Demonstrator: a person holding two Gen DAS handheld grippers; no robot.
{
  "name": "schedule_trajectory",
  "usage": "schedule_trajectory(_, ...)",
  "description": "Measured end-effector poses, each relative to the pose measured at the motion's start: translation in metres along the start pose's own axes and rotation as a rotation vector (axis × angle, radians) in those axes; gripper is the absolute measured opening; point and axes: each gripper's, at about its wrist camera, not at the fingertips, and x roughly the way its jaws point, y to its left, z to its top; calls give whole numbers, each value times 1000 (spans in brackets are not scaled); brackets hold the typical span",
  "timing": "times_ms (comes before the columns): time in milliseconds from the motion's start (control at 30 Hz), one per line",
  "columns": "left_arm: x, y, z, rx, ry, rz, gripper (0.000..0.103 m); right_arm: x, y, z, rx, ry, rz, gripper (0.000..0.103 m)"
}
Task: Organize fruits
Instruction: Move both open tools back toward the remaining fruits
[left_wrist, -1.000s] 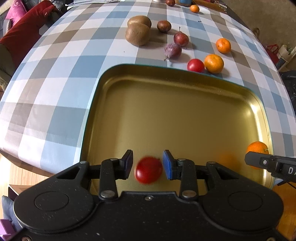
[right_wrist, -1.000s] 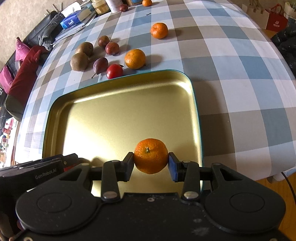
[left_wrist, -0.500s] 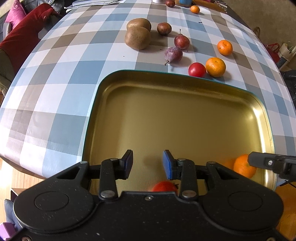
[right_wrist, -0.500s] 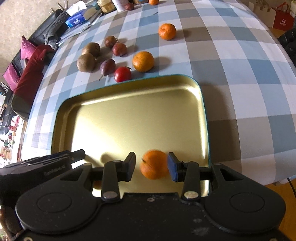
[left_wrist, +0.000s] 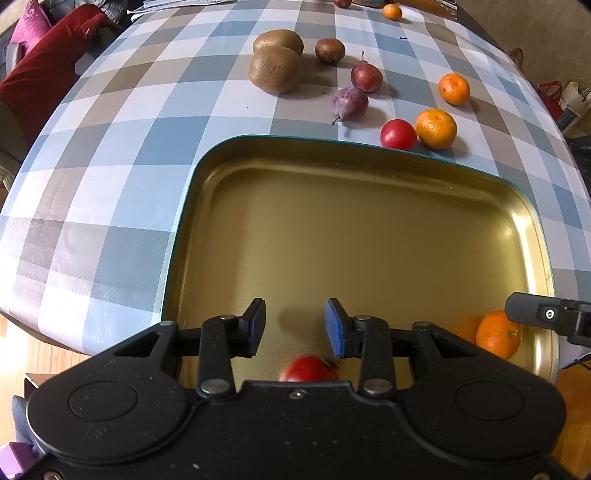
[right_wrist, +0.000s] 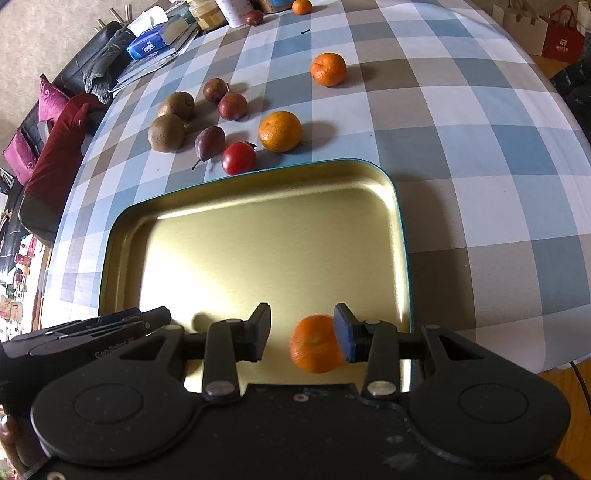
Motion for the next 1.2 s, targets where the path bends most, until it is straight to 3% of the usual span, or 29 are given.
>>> schedule_trajectory(1200, 1, 4, 40, 23, -18, 6, 49, 8, 1, 39, 46, -7, -27, 41)
